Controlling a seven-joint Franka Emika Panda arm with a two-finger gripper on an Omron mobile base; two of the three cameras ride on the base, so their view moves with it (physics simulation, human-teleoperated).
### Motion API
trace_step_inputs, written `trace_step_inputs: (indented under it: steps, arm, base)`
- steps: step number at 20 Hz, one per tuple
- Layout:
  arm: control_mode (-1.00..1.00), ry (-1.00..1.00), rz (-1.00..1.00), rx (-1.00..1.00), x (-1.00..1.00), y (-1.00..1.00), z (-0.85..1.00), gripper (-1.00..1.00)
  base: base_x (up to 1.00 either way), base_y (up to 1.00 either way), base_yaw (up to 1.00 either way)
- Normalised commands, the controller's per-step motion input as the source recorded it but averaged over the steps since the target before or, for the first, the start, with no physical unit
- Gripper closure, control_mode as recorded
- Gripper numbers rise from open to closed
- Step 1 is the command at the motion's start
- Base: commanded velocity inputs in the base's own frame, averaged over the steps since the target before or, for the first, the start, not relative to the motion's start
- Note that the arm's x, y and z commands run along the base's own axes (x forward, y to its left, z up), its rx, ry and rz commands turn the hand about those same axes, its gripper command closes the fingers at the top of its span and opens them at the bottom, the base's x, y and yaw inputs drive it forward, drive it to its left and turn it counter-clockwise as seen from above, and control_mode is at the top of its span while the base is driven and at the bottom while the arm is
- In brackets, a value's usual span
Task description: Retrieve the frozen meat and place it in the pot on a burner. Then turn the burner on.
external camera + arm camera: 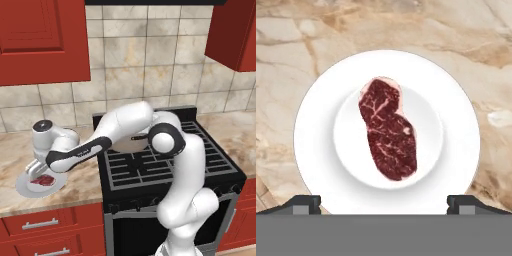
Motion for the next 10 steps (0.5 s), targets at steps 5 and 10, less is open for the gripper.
trace_step_inputs:
  steps: [5, 10]
  arm:
    - [-1.00, 0.05, 0.00, -0.03, 0.09, 0.04, -0.13, -1.00]
    - [-1.00, 0.02, 0.00, -0.01, 0.13, 0.00, -0.19, -1.00]
  base:
    - [0.00, 0.00, 0.00]
    - [0.00, 0.00, 0.00]
